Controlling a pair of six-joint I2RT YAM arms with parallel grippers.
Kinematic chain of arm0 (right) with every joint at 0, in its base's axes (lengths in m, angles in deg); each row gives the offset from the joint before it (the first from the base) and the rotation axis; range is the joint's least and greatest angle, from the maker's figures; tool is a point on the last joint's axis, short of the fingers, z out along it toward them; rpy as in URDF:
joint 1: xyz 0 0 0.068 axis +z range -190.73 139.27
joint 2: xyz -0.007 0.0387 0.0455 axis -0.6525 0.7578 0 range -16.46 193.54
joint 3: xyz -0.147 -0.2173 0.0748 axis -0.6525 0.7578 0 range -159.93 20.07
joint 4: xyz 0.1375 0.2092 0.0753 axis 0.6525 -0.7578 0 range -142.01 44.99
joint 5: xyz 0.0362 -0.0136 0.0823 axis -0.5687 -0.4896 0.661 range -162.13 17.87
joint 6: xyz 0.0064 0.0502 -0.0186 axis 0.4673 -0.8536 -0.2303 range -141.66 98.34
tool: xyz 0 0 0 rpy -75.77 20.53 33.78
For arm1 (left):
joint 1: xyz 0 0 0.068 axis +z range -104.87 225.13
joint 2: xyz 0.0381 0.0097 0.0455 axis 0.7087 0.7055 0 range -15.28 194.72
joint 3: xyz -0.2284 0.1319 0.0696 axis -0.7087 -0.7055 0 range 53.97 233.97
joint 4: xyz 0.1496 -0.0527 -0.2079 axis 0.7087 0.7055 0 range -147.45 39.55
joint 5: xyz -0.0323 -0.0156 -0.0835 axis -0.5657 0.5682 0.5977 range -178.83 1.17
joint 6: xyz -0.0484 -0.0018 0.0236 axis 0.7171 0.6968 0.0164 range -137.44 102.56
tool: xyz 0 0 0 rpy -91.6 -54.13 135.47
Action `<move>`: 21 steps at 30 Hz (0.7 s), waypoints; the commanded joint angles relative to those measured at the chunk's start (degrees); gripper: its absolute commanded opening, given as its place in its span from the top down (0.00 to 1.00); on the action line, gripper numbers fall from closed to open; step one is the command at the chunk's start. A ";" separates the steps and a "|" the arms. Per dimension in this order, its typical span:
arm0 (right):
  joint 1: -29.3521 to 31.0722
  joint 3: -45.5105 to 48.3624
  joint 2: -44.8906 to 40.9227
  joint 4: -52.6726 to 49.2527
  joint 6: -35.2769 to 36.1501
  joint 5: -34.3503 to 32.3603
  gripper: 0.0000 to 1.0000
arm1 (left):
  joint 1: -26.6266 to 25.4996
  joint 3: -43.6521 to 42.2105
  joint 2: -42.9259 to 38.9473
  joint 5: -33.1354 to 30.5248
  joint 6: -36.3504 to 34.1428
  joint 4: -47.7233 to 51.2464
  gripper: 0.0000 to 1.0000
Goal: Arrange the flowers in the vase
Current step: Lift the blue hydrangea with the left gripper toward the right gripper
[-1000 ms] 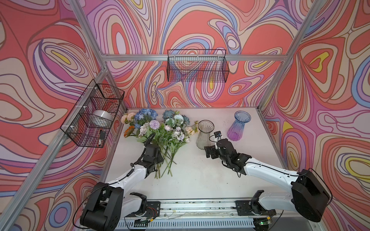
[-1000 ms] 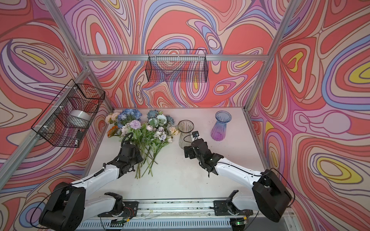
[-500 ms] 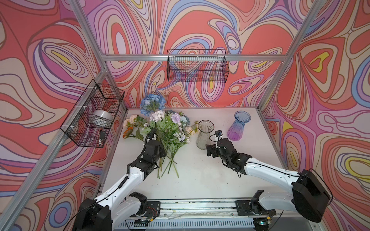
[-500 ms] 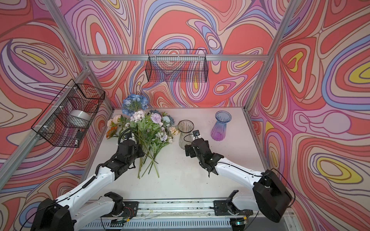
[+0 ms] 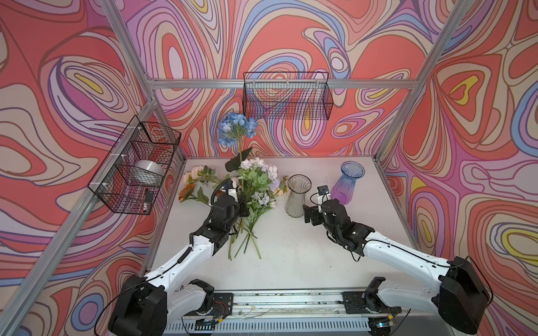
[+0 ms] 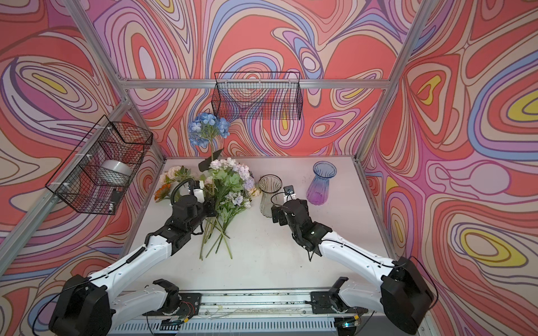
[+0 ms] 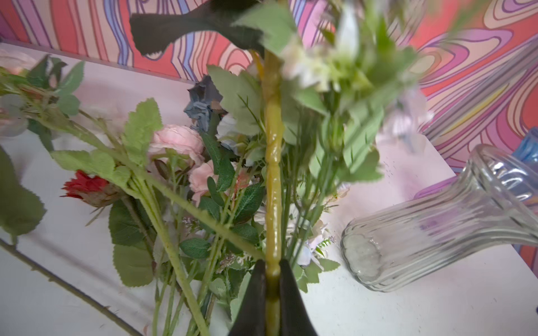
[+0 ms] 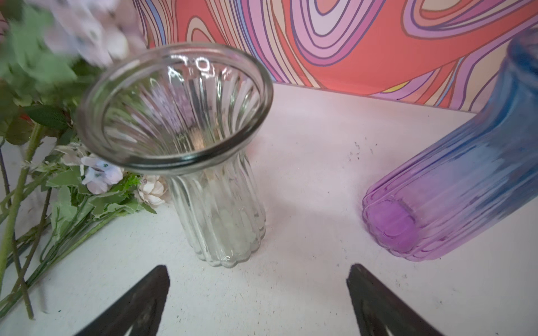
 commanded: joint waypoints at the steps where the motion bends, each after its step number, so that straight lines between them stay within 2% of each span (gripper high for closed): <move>1: 0.14 -1.40 -1.62 -0.98 1.29 -1.54 0.01 | -0.45 -1.00 0.17 1.67 -0.26 -4.17 1.00; 12: 0.14 -6.26 -3.91 -1.57 4.30 0.59 0.02 | -0.49 -1.56 -7.34 -11.05 3.30 0.91 1.00; 16: 0.16 -10.49 -2.64 -2.11 5.49 4.39 0.02 | -0.57 -1.75 -12.08 -11.96 3.40 -0.03 1.00; 21: 0.11 -18.19 0.73 -2.81 6.82 11.86 0.06 | -1.21 -2.44 -17.96 -7.84 1.05 -5.14 1.00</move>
